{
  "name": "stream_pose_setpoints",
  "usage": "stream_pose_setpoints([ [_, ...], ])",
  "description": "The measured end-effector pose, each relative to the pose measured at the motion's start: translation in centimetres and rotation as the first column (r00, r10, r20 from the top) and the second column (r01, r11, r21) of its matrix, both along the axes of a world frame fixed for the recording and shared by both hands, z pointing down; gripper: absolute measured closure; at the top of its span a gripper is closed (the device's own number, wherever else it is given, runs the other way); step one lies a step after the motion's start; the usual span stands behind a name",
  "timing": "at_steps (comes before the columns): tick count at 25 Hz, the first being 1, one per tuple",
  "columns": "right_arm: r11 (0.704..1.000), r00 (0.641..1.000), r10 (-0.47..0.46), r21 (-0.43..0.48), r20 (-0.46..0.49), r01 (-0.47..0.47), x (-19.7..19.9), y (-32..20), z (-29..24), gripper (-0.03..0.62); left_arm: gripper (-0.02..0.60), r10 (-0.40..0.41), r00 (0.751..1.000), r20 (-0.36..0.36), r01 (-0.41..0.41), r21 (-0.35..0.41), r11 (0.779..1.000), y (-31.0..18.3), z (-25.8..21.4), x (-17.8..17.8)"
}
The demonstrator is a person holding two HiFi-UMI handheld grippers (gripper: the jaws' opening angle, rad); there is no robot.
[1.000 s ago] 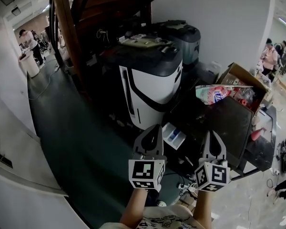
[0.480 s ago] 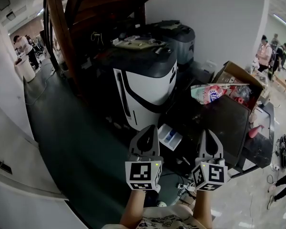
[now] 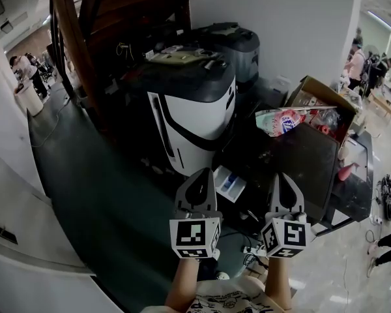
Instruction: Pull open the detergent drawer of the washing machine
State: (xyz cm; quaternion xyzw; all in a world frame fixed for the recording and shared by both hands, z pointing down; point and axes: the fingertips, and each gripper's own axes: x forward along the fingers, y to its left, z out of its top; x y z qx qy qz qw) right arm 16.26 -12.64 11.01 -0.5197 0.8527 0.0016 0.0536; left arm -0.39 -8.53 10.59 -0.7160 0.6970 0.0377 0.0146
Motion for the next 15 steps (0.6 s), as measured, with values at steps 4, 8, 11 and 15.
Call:
stream_pose_setpoints([
  [4, 1.000, 1.000, 0.004, -0.001, -0.007, -0.004, 0.34, -0.22, 0.04, 0.583, 0.569, 0.001, 1.000, -0.002, -0.001, -0.003, 1.000, -0.19, 0.05, 0.22],
  [8, 1.000, 1.000, 0.010, -0.003, -0.009, -0.010, 0.66, -0.49, 0.33, 0.583, 0.569, 0.002, 1.000, -0.004, -0.002, -0.002, 1.000, -0.48, 0.15, 0.40],
  [11, 1.000, 1.000, 0.011, 0.001, -0.017, -0.011, 0.81, -0.65, 0.46, 0.583, 0.569, 0.000, 1.000, -0.004, 0.000, 0.000, 1.000, -0.64, 0.09, 0.45],
  [15, 1.000, 1.000, 0.002, -0.002, -0.014, -0.002, 0.63, -0.75, -0.08, 0.583, 0.569, 0.004, 1.000, -0.002, -0.004, 0.002, 1.000, -0.83, -0.17, 0.76],
])
